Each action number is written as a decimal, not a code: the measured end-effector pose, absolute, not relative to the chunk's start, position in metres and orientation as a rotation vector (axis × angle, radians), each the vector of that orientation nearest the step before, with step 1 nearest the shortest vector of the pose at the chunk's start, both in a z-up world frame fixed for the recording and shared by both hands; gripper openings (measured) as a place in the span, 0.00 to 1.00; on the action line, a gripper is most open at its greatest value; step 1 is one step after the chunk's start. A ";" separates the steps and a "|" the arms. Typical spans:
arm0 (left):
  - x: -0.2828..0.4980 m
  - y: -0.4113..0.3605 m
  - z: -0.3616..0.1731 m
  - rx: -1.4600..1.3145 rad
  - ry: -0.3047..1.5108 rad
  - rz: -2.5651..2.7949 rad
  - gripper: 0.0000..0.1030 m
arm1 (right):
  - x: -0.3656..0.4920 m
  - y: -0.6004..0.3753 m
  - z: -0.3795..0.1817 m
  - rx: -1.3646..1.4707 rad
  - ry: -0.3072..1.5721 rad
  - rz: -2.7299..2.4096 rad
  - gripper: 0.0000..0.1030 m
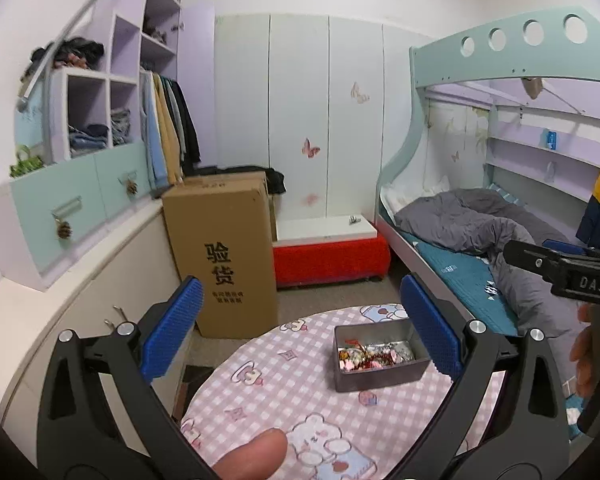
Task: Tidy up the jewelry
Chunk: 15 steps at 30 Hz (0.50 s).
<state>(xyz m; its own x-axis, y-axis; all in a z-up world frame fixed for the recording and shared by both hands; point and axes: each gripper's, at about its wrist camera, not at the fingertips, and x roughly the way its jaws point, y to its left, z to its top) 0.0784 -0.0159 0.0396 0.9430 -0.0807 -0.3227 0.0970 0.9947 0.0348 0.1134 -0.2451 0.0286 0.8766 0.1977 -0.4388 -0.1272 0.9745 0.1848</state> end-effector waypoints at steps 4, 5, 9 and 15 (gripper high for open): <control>0.039 -0.016 0.037 0.029 0.312 -0.126 0.94 | 0.065 -0.232 0.024 0.093 0.412 0.148 0.92; 0.030 -0.016 0.035 0.029 0.311 -0.118 0.94 | 0.058 -0.228 0.022 0.085 0.406 0.142 0.92; -0.002 -0.019 0.031 0.051 0.285 -0.098 0.94 | 0.031 -0.224 0.013 0.064 0.374 0.107 0.92; -0.035 -0.016 0.031 0.024 0.245 -0.071 0.94 | -0.006 -0.222 0.013 0.034 0.316 0.056 0.92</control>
